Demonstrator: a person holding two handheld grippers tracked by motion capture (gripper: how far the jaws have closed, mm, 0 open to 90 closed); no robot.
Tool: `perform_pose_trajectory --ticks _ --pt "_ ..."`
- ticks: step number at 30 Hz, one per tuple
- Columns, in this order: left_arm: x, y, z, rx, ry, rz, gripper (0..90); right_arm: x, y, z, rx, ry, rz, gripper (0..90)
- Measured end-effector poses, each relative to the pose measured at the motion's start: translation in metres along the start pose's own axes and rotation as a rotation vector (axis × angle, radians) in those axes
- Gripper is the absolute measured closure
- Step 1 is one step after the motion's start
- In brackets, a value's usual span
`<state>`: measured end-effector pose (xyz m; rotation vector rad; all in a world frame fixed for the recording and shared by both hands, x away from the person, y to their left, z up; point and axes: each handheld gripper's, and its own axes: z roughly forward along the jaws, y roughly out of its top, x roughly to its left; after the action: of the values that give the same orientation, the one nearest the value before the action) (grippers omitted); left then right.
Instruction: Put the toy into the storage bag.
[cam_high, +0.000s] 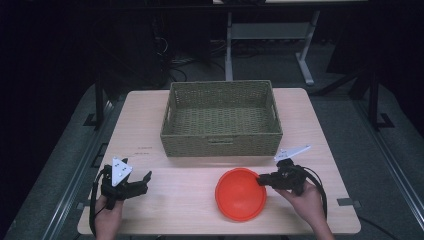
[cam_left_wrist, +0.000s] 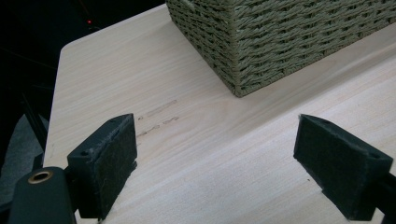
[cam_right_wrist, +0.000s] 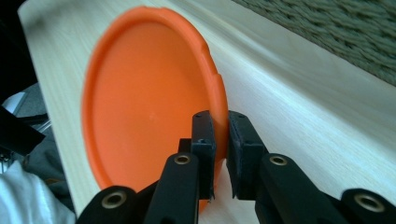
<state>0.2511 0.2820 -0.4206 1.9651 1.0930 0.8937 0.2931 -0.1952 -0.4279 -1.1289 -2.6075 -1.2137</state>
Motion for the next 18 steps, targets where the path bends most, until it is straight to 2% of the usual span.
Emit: perform_pose_trajectory --ticks 3,11,15,18 --pt "0.000 0.000 0.000 0.000 0.002 0.000 12.9 0.003 0.001 -0.003 -0.015 0.019 0.006 81.9" --pt "0.000 0.000 -0.001 -0.003 0.006 -0.003 12.9 0.009 0.003 -0.012 -0.032 0.023 0.000 82.2" --pt "0.001 0.000 0.000 -0.001 0.005 -0.003 12.8 0.017 0.006 -0.021 -0.061 -0.001 -0.014 82.3" --pt "0.000 0.000 0.000 0.001 0.005 -0.002 12.9 0.023 0.012 -0.029 -0.056 -0.025 -0.037 82.3"
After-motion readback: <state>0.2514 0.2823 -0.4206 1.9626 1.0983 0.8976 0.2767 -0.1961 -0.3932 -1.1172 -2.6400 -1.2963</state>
